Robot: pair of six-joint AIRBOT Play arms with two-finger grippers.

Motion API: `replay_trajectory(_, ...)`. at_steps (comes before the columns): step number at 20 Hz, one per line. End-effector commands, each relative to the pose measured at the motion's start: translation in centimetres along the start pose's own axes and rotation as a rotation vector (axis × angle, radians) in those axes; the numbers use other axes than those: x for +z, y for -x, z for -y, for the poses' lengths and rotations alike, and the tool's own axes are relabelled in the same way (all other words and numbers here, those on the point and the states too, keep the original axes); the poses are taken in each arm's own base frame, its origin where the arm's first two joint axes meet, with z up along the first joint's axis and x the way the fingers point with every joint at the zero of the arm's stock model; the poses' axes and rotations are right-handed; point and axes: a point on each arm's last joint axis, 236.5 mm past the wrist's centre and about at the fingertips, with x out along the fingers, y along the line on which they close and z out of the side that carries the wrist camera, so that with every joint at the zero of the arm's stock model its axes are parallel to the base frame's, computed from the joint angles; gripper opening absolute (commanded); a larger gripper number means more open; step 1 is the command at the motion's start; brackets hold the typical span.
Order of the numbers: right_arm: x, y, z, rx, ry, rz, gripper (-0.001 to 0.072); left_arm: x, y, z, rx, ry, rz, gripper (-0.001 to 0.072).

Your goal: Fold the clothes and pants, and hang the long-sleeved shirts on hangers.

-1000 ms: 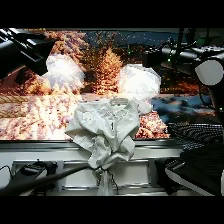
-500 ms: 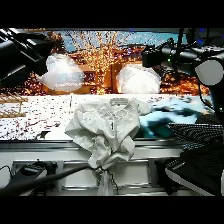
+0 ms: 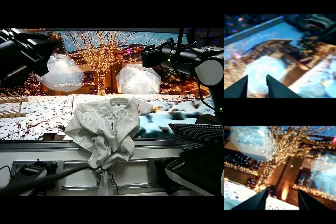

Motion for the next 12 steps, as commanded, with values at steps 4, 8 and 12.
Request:
replay_trajectory(4,0.0,0.0,-0.1,0.004,-0.002,0.001,0.0436,-6.0,-0.7,5.0,-0.249,0.090,-0.241,0.0233)
replay_trajectory(8,0.7,-0.1,-0.1,0.004,-0.002,0.030,0.0436,-15.7,-3.6,4.5,-0.251,0.341,-0.509,0.0237)
replay_trajectory(12,0.6,-0.1,-0.1,0.004,-0.002,0.027,0.0436,-25.3,-5.8,5.1,-0.260,0.472,-0.699,0.0448)
